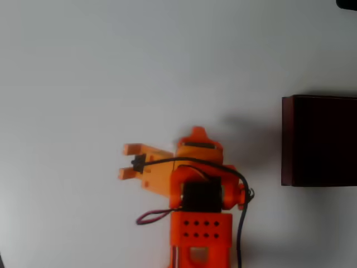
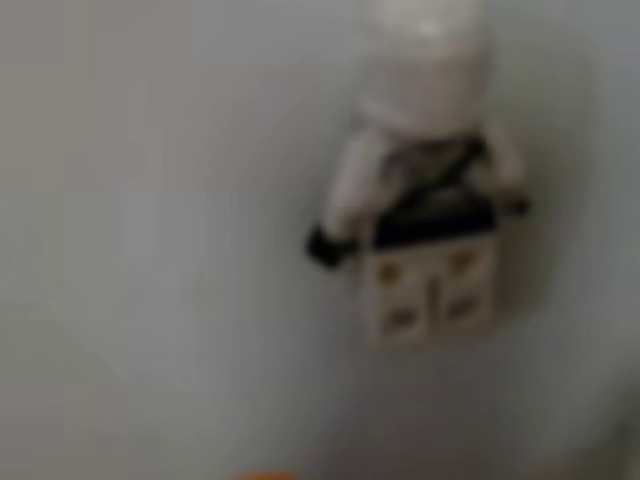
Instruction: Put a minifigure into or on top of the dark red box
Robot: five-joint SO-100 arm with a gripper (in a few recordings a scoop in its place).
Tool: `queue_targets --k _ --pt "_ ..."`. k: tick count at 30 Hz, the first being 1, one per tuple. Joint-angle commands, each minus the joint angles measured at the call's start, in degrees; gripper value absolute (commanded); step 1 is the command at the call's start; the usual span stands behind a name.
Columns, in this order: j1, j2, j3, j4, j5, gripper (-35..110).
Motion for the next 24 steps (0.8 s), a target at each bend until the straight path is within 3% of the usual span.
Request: queue_targets --k 1,24 --pt "-0.3 -0.5 1.0 -1.3 0.2 30" --pt "1.8 -13.2 -1.5 -5.8 -4.3 28"
